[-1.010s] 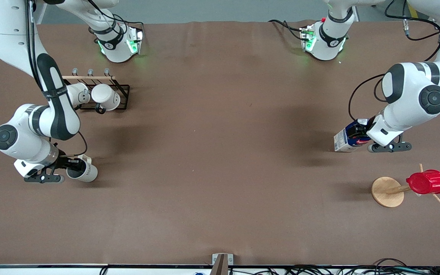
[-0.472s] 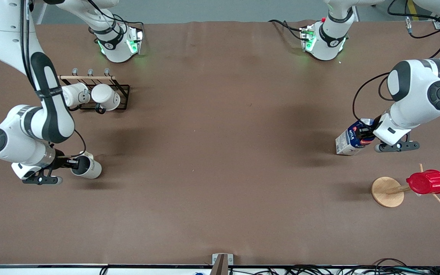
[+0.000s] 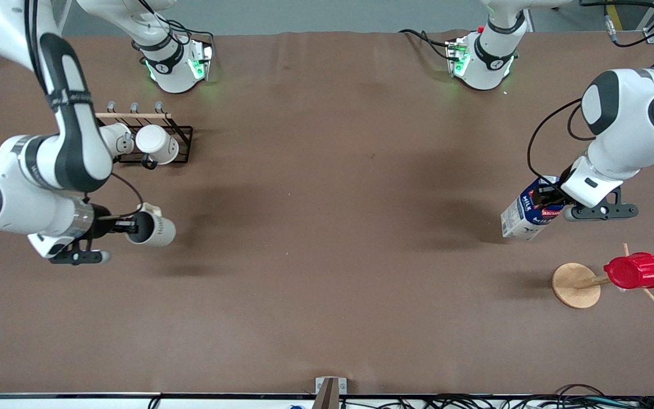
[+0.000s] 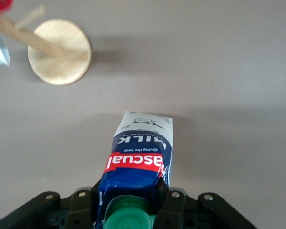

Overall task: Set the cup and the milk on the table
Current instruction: 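Carry the mug and carton toward the table middle with both grippers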

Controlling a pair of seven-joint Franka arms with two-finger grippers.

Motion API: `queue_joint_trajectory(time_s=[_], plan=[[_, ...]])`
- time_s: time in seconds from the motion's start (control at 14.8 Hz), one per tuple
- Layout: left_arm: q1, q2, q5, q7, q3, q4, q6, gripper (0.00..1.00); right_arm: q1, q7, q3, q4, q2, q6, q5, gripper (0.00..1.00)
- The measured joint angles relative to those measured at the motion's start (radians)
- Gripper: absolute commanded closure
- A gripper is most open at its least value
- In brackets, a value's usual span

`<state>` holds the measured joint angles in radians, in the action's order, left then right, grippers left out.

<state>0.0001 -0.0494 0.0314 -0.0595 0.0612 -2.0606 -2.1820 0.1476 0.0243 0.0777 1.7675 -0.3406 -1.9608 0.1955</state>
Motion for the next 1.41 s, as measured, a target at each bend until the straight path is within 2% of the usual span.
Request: queue_joint_trajectory(time_s=[0.27, 0.47, 0.61, 0.88, 1.21, 1.41], plan=[[-0.003, 0.007, 0.0, -0.016, 0.103, 0.079, 0.06, 0.88, 0.026, 0.325, -0.203, 0.006, 0.031, 0.004, -0.011, 1.0], [-0.009, -0.003, 0.0, -0.063, 0.183, 0.096, 0.062, 0.88, 0.051, 0.58, -0.36, 0.021, 0.022, -0.085, -0.06, 1.0], [-0.012, -0.034, 0.0, -0.129, 0.241, 0.123, 0.062, 0.88, 0.079, 0.711, -0.438, 0.037, -0.004, -0.163, -0.095, 1.0], [-0.048, -0.147, 0.0, -0.276, 0.335, 0.225, 0.062, 0.89, 0.133, 0.855, -0.507, 0.049, -0.108, -0.279, -0.197, 0.99], [-0.225, -0.273, 0.0, -0.472, 0.341, 0.314, 0.062, 0.88, 0.157, 1.001, -0.569, 0.048, -0.213, -0.369, -0.36, 0.99], [-0.296, -0.33, 0.003, -0.565, 0.34, 0.343, 0.072, 0.88, 0.167, 1.038, -0.593, 0.043, -0.251, -0.397, -0.401, 0.95]])
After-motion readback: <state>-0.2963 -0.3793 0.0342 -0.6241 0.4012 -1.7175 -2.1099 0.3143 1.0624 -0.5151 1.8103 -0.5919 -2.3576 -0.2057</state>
